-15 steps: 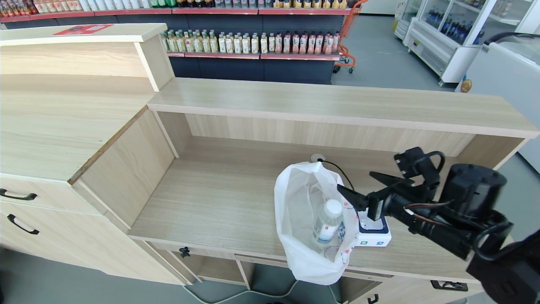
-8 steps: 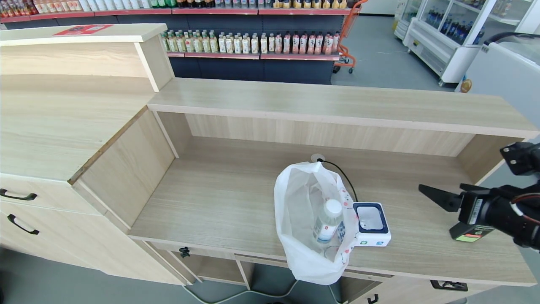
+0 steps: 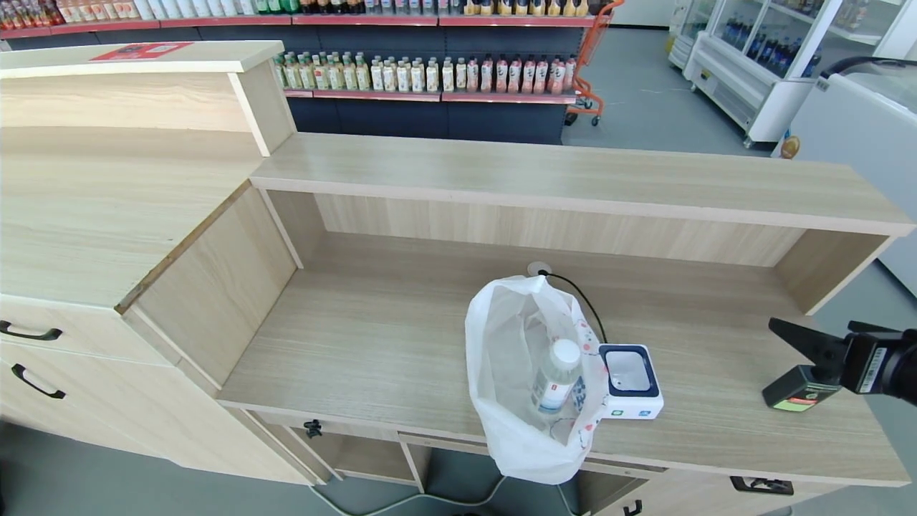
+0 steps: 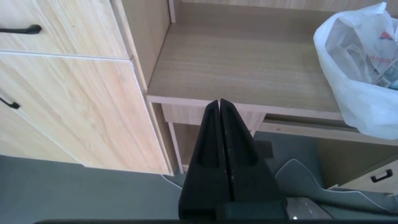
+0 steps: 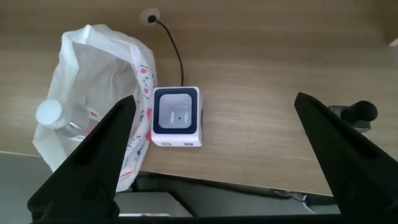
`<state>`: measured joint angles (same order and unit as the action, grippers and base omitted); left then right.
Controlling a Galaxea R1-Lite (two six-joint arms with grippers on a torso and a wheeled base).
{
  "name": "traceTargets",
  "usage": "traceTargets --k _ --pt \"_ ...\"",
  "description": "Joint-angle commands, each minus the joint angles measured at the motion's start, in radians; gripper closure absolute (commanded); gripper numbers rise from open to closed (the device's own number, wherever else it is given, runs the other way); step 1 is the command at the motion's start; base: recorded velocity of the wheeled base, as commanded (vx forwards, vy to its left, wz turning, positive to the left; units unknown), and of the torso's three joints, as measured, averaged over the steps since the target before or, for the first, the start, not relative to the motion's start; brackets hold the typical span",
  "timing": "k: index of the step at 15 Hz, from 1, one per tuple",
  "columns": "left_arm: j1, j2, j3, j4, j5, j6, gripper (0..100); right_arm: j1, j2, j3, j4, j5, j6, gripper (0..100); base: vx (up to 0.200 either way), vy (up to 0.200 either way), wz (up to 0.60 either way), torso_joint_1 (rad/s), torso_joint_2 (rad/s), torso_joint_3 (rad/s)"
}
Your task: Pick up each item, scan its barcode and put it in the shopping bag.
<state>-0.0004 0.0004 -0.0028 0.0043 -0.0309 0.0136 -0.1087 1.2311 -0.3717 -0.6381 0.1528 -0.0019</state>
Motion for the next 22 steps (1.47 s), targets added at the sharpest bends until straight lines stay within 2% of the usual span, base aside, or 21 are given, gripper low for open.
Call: traceTargets --k 1,18,22 --pt "0.0 0.0 0.001 0.0 0.0 0.002 100 -0.095 0.039 0.025 0.009 0.001 -0.09 0 0.0 -0.2 0.0 -0.007 0.0 0.012" --pt "0.0 0.001 0.0 0.0 0.0 -0.001 100 -0.111 0.038 0.089 0.011 0.001 -0.115 0 0.0 -0.2 0.0 0.004 0.0 0.002" --pt "0.0 0.001 0.001 0.0 0.0 -0.001 100 -0.111 0.022 0.128 0.011 0.001 -0.13 0 0.0 0.0 0.0 0.0 0.0 0.0"
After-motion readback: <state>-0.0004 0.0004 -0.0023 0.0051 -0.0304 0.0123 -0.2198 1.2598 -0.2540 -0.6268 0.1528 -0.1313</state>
